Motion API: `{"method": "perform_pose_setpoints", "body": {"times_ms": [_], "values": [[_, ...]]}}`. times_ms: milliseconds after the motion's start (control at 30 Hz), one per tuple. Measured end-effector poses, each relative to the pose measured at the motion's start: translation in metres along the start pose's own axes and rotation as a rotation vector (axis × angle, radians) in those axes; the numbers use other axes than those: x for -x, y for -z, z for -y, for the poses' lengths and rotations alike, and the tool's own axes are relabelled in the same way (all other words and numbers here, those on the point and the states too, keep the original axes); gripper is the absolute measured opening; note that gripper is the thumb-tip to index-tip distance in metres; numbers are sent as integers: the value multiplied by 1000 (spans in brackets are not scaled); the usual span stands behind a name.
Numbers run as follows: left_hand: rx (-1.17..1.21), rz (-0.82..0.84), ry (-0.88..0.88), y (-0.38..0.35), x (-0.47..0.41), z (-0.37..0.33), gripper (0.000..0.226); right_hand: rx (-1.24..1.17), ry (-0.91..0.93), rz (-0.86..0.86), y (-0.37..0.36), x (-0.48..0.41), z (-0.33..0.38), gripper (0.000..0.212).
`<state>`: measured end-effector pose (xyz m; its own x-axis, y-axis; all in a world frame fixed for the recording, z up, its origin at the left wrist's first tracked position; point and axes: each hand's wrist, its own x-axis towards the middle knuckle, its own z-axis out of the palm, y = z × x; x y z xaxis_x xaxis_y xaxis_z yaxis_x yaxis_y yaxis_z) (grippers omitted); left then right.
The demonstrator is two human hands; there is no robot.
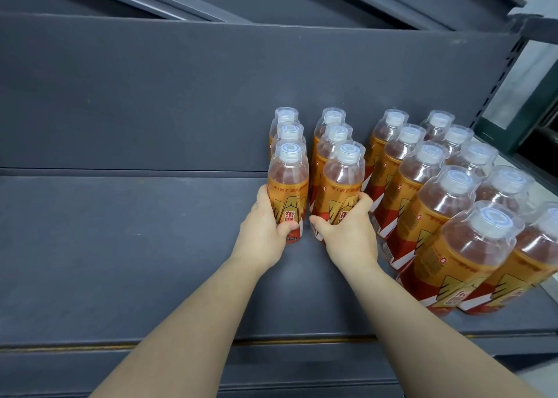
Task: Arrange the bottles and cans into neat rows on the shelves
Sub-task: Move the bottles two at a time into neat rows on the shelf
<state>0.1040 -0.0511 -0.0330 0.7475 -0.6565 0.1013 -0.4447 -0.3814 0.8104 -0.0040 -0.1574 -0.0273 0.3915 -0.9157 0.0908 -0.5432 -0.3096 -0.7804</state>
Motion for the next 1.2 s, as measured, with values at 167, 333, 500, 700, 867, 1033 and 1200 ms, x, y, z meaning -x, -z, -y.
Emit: {"method": "perform_pose_setpoints", "body": {"times_ms": [167,333,500,700,867,1033,1200], "values": [[7,21,9,1,1,-2,70,35,-1,23,1,-2,-2,83],[11,33,6,3,2,-2,67,27,8,28,2,-1,-3,81],[15,41,7,3,-1,-3,69,26,13,23,1,-2,-2,78],[12,55,17,4,-1,-2,71,28,1,27,1,-1,-2,79],[15,61,27,4,0,-2,69,35,-6,29,0,-1,-2,79],[21,64,38,3,0,-3,71,47,-2,22,-1,0,-3,80],[22,74,63,3,1,-5,72,10,-9,40,-2,-2,-3,82]]}}
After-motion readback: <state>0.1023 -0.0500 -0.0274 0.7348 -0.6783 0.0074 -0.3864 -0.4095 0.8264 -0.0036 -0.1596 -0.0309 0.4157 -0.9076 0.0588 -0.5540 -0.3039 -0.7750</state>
